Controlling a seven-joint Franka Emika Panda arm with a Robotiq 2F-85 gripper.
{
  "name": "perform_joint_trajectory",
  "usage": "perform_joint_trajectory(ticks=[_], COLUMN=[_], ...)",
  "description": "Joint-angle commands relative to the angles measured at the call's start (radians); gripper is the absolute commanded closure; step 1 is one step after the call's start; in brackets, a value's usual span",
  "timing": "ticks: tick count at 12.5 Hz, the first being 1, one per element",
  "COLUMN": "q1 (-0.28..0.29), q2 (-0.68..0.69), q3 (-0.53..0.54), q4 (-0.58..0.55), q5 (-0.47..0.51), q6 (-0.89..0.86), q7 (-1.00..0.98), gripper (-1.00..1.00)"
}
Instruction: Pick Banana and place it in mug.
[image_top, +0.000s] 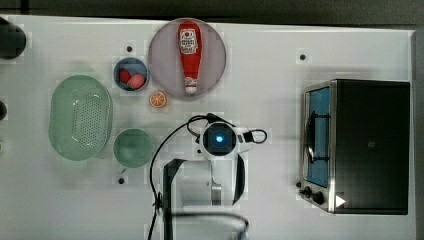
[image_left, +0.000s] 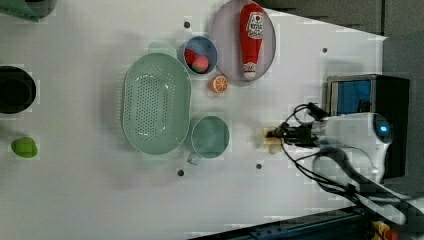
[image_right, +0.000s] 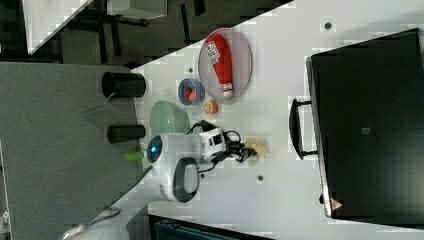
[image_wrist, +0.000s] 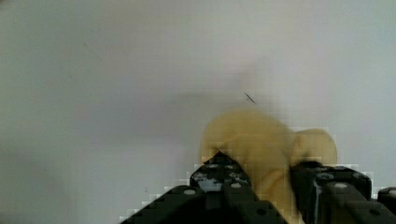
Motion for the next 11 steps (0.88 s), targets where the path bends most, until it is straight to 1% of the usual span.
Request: perform_joint_trajectory(ticks=[1,4,7,8,11], q1=[-0.011,-0.007,0.0,0.004,0.027], q2=[-0.247,-0.402,-0.467,-0.474,-0.482], q3=[-0.023,-0.015,0.022,0.044,0.141], q4=[0.081,0.177,0.284,0.301,0.306], q5=[-0.019,-0.019,-0.019,-0.019,-0.002], q6=[-0.187,-0.506,-0.733,-0.768,-0.776], q7=[-0.034,-0.026,0.015,0.043,0.191], gripper=[0.34,0.34,0.34,0.34,0.34])
